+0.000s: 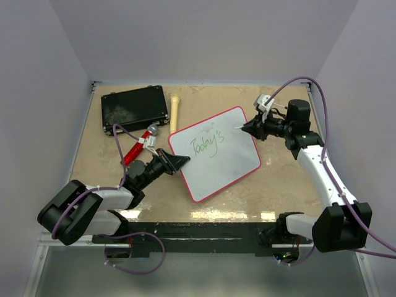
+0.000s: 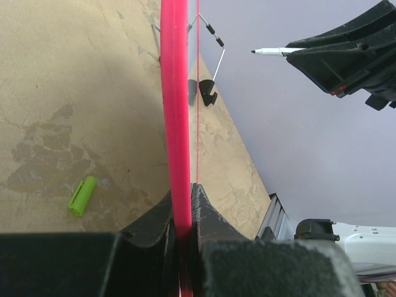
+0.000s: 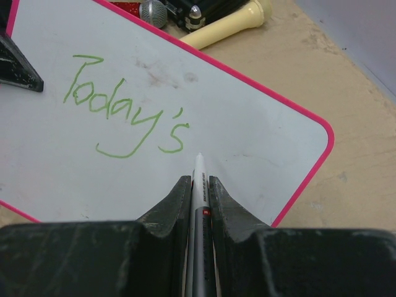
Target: Write a sentence on the whiteboard
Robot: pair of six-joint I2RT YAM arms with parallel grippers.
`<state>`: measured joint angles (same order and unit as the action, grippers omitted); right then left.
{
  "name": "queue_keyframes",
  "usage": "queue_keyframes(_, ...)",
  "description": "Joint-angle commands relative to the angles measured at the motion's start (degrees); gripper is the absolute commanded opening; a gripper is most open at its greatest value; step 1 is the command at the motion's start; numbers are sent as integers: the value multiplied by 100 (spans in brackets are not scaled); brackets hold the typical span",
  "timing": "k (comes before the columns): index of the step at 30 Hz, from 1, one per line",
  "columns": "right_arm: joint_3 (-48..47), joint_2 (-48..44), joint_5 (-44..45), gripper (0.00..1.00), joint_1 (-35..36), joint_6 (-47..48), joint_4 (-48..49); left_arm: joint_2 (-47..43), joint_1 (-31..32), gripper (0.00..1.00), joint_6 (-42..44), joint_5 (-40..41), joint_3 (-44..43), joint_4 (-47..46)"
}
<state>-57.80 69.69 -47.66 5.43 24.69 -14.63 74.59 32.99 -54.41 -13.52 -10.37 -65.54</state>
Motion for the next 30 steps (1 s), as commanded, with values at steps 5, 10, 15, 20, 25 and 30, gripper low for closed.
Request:
queue_keyframes(5,172,-96,-455,0,-33,98,347,-67,23,0,344,-186,53,-574)
queue_keyframes(10,252,-131,-481,0,-33,124,435,-102,23,0,344,-178,70,-574)
queue_keyframes(15,401,-158,-481,0,-33,220,602,-155,23,0,344,-204,88,-565)
queue_keyframes(20,506,-122,-534,0,-33,484,646,-137,23,0,335,-230,88,-548)
queue_keyframes(25,384,-123,-297,0,-25,862,444,-129,23,0,335,-239,88,-557)
queue_keyframes(30,234,185,-384,0,-33,705,311,-50,23,0,335,-230,44,-592)
